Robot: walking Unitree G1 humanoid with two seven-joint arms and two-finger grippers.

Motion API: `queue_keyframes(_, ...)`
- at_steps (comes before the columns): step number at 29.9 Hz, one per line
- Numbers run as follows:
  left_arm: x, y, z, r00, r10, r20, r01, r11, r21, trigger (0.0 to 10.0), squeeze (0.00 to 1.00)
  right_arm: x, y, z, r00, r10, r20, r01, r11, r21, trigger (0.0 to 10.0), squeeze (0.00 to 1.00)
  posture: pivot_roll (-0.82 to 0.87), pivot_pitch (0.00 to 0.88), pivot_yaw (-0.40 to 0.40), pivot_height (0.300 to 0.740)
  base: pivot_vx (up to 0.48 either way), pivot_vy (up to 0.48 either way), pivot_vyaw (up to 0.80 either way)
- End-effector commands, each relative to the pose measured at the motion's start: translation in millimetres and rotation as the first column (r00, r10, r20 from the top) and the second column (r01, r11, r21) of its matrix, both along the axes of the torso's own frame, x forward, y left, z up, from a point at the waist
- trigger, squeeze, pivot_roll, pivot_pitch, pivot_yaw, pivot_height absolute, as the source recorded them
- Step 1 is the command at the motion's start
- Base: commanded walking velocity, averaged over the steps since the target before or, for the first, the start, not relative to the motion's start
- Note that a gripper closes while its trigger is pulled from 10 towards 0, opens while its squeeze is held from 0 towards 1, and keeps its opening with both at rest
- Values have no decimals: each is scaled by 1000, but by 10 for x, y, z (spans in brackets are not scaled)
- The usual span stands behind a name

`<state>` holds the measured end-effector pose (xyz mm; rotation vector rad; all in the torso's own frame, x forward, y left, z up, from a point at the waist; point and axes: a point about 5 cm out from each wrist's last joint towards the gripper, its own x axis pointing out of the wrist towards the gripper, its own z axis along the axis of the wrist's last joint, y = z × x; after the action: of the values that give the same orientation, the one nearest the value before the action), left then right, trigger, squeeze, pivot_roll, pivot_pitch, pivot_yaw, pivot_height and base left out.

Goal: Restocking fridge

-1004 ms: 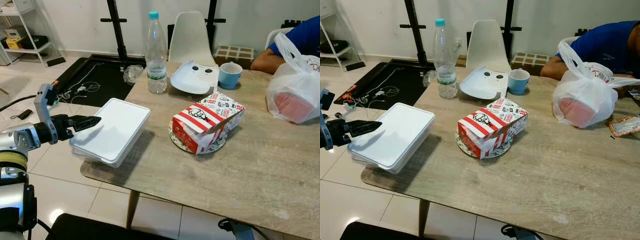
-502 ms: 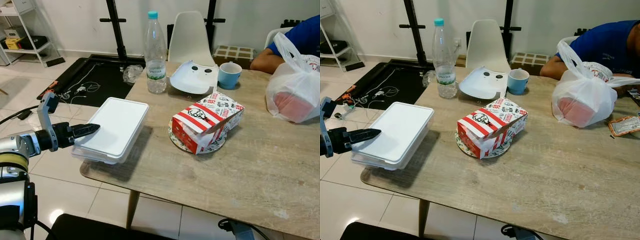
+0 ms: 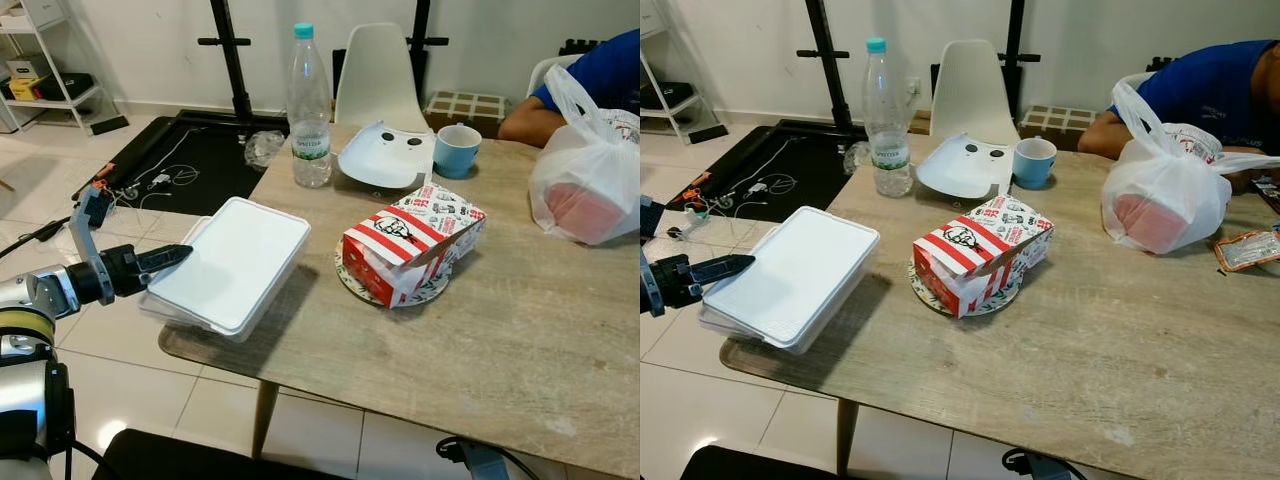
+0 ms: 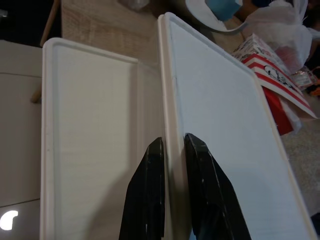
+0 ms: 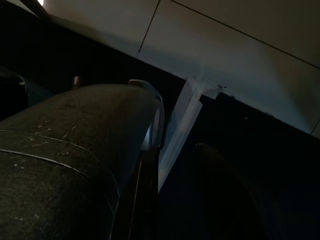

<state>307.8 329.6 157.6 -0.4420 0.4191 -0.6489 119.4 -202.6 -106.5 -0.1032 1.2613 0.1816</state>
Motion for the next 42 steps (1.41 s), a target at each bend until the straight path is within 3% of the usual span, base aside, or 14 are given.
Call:
queue_keyframes(1, -14, 9, -45, 1000, 17, 0, -17, 1000, 3, 0, 0, 16, 2, 5, 1000, -1, 7, 1, 1000, -1, 10000, 0, -72, 0, 38, 740, 0, 0, 0)
queue_keyframes(6, 6, -11, -37, 998, 44, 43, -42, 998, -52, 0, 0, 28, -3, 9, 1000, -6, 11, 6, 1000, 1, 10000, 0, -72, 0, 38, 740, 0, 0, 0)
queue_keyframes(8, 58, -48, 74, 992, 44, 120, -30, 993, -116, 0, 0, 29, -9, 10, 1000, -7, 11, 7, 1000, 0, 10000, 0, -71, 0, 34, 740, 0, 0, 0)
queue_keyframes(11, 78, -65, 120, 988, 44, 150, -22, 989, -144, 0, 0, 30, -13, 11, 1000, -7, 11, 7, 1000, -1, 10000, 0, -70, 0, 32, 740, 0, 0, 0)
queue_keyframes(12, 123, -145, 201, 978, 17, 210, 23, 982, -186, 0, 0, 29, -15, 11, 1000, -5, 9, 5, 1000, -1, 10000, 0, -70, 0, 32, 740, 0, 0, 0)
queue_keyframes(15, 176, -308, 260, 962, -33, 271, 97, 969, -226, 0, 0, 27, -16, 11, 1000, -5, 8, 5, 1000, -1, 10000, 0, -70, 0, 32, 740, 0, 0, 0)
queue_keyframes(27, 250, -710, 195, 944, -100, 315, 199, 933, -299, 0, 0, 21, -24, 11, 1000, -8, 6, 8, 1000, 0, 10000, 0, -70, 0, 31, 740, 0, 0, 0)
queue_keyframes(31, 257, -829, 250, 927, -99, 362, 230, 913, -338, 0, 0, 28, -19, 13, 1000, -18, 14, 17, 1000, 11, 10000, 0, -73, 0, 32, 740, 0, 0, 0)
queue_keyframes(34, 236, -1020, 335, 902, -114, 416, 276, 894, -354, 0, 0, 64, -8, 28, 998, -41, 37, 39, 998, 57, 10000, 0, -73, 0, 31, 740, 0, 0, 0)
queue_keyframes(36, 231, -1110, 379, 894, -112, 434, 278, 898, -341, 0, 0, 67, -9, 30, 998, -43, 39, 41, 997, 59, 10000, 0, -73, 0, 31, 740, 0, 0, 0)
queue_keyframes(42, 227, -1158, 468, 881, -95, 463, 265, 910, -319, 0, 0, 70, -8, 30, 998, -42, 39, 39, 998, 58, 10000, 0, -69, 0, 30, 740, 0, 0, 0)
